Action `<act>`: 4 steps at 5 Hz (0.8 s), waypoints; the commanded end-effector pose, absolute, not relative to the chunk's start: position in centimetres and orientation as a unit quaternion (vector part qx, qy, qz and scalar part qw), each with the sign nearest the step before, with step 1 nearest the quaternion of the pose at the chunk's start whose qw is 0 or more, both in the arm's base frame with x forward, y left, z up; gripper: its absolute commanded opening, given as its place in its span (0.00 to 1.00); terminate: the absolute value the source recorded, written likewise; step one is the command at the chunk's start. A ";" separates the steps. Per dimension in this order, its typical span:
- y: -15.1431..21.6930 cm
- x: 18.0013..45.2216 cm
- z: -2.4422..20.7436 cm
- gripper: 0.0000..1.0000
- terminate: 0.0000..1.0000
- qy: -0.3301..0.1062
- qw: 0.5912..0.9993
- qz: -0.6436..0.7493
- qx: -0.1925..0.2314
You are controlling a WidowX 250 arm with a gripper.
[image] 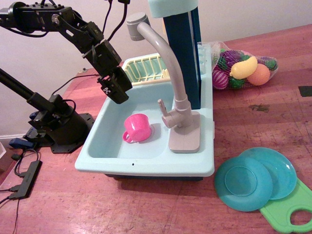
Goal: Flip cup upright
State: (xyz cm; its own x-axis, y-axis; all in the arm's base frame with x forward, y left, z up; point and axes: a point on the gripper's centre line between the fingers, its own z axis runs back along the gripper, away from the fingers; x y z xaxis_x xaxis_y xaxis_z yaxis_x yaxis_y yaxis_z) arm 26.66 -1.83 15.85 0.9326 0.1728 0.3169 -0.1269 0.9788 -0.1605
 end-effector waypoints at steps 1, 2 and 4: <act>-1.8 26.7 15.8 1.00 0.00 -0.167 0.981 0.076 -0.069; -1.9 26.6 14.5 1.00 0.00 -0.168 0.980 0.077 -0.073; -4.0 26.2 11.7 1.00 0.00 -0.162 0.980 0.074 -0.093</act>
State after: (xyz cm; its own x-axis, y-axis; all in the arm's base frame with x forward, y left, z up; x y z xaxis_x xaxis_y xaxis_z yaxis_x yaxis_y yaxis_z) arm 26.28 -4.96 10.48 0.9477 0.1641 0.2739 -0.1052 0.9705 -0.2171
